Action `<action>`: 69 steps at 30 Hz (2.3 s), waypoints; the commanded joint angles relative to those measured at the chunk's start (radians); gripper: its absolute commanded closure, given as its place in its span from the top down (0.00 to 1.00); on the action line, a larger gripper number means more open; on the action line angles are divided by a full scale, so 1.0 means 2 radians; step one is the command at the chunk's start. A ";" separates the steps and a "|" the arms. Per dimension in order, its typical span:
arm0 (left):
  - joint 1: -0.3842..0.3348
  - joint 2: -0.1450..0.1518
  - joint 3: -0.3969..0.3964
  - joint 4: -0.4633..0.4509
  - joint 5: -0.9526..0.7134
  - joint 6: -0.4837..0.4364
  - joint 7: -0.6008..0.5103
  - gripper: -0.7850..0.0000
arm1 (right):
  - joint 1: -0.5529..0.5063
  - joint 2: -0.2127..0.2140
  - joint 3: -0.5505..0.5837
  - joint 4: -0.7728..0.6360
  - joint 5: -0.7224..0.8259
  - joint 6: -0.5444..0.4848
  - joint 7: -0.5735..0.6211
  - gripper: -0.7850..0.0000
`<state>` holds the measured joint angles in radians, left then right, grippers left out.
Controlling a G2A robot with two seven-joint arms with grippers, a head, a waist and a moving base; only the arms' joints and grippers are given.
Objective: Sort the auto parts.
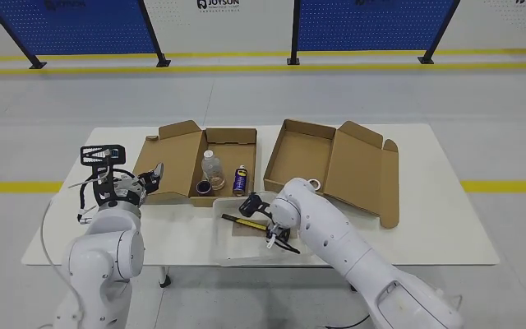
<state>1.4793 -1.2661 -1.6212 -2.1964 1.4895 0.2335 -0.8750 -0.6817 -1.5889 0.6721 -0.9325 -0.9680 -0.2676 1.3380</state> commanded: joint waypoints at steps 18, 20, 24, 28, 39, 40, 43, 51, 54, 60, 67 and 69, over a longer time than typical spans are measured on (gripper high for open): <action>0.000 0.000 0.000 0.000 0.000 0.000 0.000 1.00 | -0.012 0.010 0.000 -0.046 -0.049 0.021 -0.008 0.55; 0.000 0.000 0.000 0.000 0.000 0.000 0.000 1.00 | -0.012 0.008 -0.004 -0.038 -0.052 0.020 -0.015 0.54; 0.000 0.000 0.000 0.000 0.000 0.000 0.000 1.00 | -0.010 0.004 -0.011 -0.029 -0.051 0.017 -0.023 0.56; 0.000 0.000 0.000 0.000 0.000 0.000 0.000 1.00 | -0.008 0.001 -0.015 -0.021 -0.051 0.015 -0.027 0.56; 0.000 0.000 0.000 0.000 0.000 0.000 0.000 1.00 | -0.008 -0.003 -0.019 -0.005 -0.046 0.008 -0.036 0.33; 0.000 0.000 0.000 0.000 0.000 0.000 0.000 1.00 | -0.009 -0.004 -0.019 -0.003 -0.044 0.006 -0.036 0.27; 0.000 0.000 0.000 0.000 0.000 0.000 0.000 1.00 | -0.009 -0.005 -0.019 0.002 -0.041 0.004 -0.035 0.23; 0.000 0.000 0.000 0.000 0.000 0.000 0.000 1.00 | -0.008 -0.005 -0.014 0.003 -0.036 0.003 -0.038 0.00; 0.000 0.000 0.000 0.000 0.000 0.000 0.000 1.00 | -0.009 -0.003 -0.008 -0.010 -0.035 0.004 -0.037 0.00; 0.000 0.000 0.000 0.000 0.000 0.000 0.000 1.00 | -0.022 0.007 0.009 -0.054 -0.039 0.009 -0.021 0.00; 0.000 0.000 0.000 0.000 0.000 0.000 0.000 1.00 | -0.052 0.023 0.040 -0.123 -0.044 0.020 -0.002 0.00; 0.000 0.000 0.000 0.000 0.000 0.000 0.000 1.00 | -0.064 0.029 0.054 -0.148 -0.044 0.027 0.002 0.00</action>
<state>1.4793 -1.2661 -1.6212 -2.1964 1.4895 0.2335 -0.8750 -0.7990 -1.5360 0.7667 -1.2040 -1.0556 -0.2197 1.3386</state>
